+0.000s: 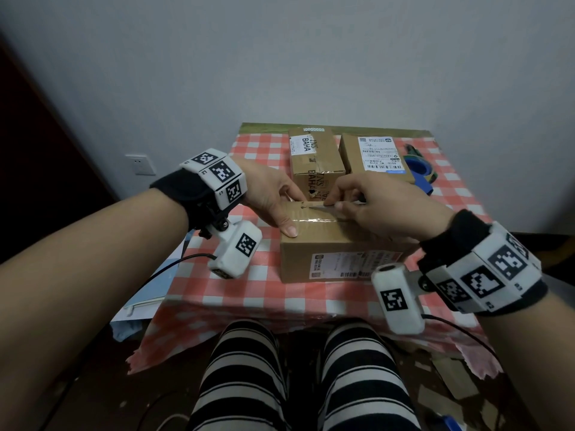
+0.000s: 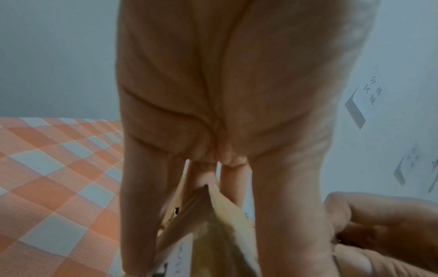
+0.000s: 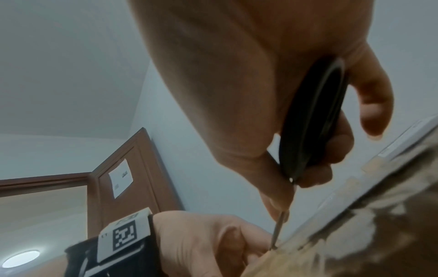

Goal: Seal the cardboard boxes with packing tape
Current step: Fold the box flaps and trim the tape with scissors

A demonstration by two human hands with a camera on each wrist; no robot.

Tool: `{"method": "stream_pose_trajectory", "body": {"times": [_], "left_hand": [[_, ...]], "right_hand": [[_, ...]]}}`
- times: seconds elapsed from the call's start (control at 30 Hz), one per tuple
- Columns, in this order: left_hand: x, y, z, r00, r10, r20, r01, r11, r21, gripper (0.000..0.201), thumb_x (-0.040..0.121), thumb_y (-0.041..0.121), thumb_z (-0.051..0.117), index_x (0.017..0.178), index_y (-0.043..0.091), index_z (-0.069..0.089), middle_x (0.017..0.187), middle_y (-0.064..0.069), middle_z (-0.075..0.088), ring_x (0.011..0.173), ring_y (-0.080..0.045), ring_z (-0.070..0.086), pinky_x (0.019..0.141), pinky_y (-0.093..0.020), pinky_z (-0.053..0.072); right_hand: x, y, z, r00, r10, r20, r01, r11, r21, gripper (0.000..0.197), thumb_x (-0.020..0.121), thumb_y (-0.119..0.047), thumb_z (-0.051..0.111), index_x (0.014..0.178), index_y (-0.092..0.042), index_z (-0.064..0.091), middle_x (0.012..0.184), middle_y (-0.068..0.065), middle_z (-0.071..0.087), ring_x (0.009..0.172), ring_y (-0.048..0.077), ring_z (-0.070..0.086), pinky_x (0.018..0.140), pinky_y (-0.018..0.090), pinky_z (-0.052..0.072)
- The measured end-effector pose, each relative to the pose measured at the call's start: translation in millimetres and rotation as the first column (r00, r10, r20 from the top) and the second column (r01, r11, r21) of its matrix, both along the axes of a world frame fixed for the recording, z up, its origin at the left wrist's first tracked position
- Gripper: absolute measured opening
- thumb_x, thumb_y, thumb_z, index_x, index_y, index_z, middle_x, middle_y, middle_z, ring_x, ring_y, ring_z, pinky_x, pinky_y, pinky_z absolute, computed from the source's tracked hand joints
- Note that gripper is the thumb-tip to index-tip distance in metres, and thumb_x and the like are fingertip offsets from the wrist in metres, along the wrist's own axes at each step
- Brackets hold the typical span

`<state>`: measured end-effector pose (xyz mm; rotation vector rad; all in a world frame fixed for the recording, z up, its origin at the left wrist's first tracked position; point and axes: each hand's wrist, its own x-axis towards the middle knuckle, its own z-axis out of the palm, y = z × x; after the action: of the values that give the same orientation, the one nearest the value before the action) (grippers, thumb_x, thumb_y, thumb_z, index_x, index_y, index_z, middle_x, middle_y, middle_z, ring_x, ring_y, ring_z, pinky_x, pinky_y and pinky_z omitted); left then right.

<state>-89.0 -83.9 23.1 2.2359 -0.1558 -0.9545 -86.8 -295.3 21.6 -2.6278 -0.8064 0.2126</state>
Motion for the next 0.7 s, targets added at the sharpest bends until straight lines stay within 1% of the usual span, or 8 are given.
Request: {"method": "stream_pose_trajectory", "body": {"times": [0.07,0.13,0.23,0.3,0.37,0.47,0.57,0.7], "left_hand": [[-2,-1,0,1.0,0.0,0.011,-0.001,1.0,0.008,0.073,0.05,0.027,0.084,0.12,0.015,0.065,0.099,-0.004,0.074,0.096,-0.021,0.068,0.096,-0.038,0.051],[-2,-2,0,1.0,-0.001,0.02,0.001,1.0,0.012,0.069,0.048,0.03,0.084,0.114,0.018,0.067,0.098,-0.003,0.073,0.093,-0.019,0.069,0.092,-0.036,0.053],[-4,-3,0,1.0,0.003,0.026,-0.003,1.0,0.028,0.057,0.053,0.029,0.081,0.108,0.022,0.067,0.092,0.003,0.071,0.085,-0.011,0.068,0.077,-0.025,0.054],[-5,-5,-2,1.0,0.008,0.014,-0.009,0.999,0.035,0.057,0.055,0.03,0.08,0.109,0.02,0.065,0.093,0.002,0.069,0.085,-0.012,0.066,0.071,-0.021,0.053],[-6,-8,-3,1.0,0.007,-0.003,-0.007,0.999,0.051,0.058,0.055,0.032,0.079,0.109,0.02,0.064,0.099,-0.003,0.068,0.091,-0.018,0.067,0.071,-0.022,0.054],[-9,-12,-4,1.0,-0.008,-0.028,0.01,0.998,0.065,0.055,0.053,0.036,0.079,0.104,0.022,0.064,0.107,-0.012,0.07,0.103,-0.03,0.067,0.079,-0.028,0.058],[-11,-17,-6,0.999,-0.011,-0.035,0.013,0.997,0.07,0.055,0.051,0.038,0.08,0.102,0.023,0.065,0.108,-0.014,0.07,0.103,-0.031,0.067,0.081,-0.032,0.058],[-12,-22,-7,0.999,-0.023,-0.032,0.026,0.994,0.105,0.057,0.05,0.039,0.08,0.103,0.023,0.065,0.108,-0.012,0.07,0.101,-0.028,0.068,0.077,-0.03,0.058]], "right_hand": [[-2,1,2,1.0,-0.009,0.024,0.009,1.0,-0.014,0.01,0.096,-0.035,0.055,0.09,-0.042,0.059,0.081,-0.017,0.057,0.086,0.012,0.059,0.073,0.035,0.05],[-4,0,2,1.0,-0.018,0.023,0.018,1.0,-0.024,0.01,0.096,-0.036,0.054,0.091,-0.043,0.059,0.084,-0.017,0.058,0.086,0.011,0.058,0.074,0.036,0.05],[-8,-2,-1,1.0,-0.025,-0.016,0.025,1.0,0.005,0.011,0.096,-0.037,0.054,0.092,-0.045,0.061,0.084,-0.02,0.057,0.084,0.008,0.056,0.076,0.037,0.051],[-9,-4,-3,0.998,-0.026,-0.062,0.029,0.998,0.05,0.012,0.094,-0.034,0.056,0.092,-0.043,0.064,0.078,-0.018,0.057,0.077,0.007,0.056,0.073,0.037,0.052],[-11,-6,-3,0.996,-0.041,-0.077,0.046,0.997,0.065,0.011,0.093,-0.034,0.057,0.091,-0.042,0.065,0.077,-0.015,0.059,0.074,0.008,0.056,0.073,0.04,0.053],[-15,-9,-3,0.994,-0.063,-0.085,0.068,0.996,0.059,0.011,0.091,-0.035,0.056,0.089,-0.043,0.065,0.081,-0.014,0.062,0.078,0.012,0.059,0.075,0.045,0.055],[-21,-11,-3,0.993,-0.064,-0.095,0.069,0.996,0.051,0.013,0.091,-0.033,0.056,0.089,-0.041,0.066,0.076,-0.015,0.059,0.075,0.013,0.058,0.072,0.043,0.054],[-27,-10,-2,0.995,-0.064,-0.074,0.068,0.996,0.056,0.015,0.092,-0.032,0.057,0.086,-0.042,0.066,0.075,-0.011,0.063,0.073,0.014,0.061,0.065,0.035,0.051]]}}
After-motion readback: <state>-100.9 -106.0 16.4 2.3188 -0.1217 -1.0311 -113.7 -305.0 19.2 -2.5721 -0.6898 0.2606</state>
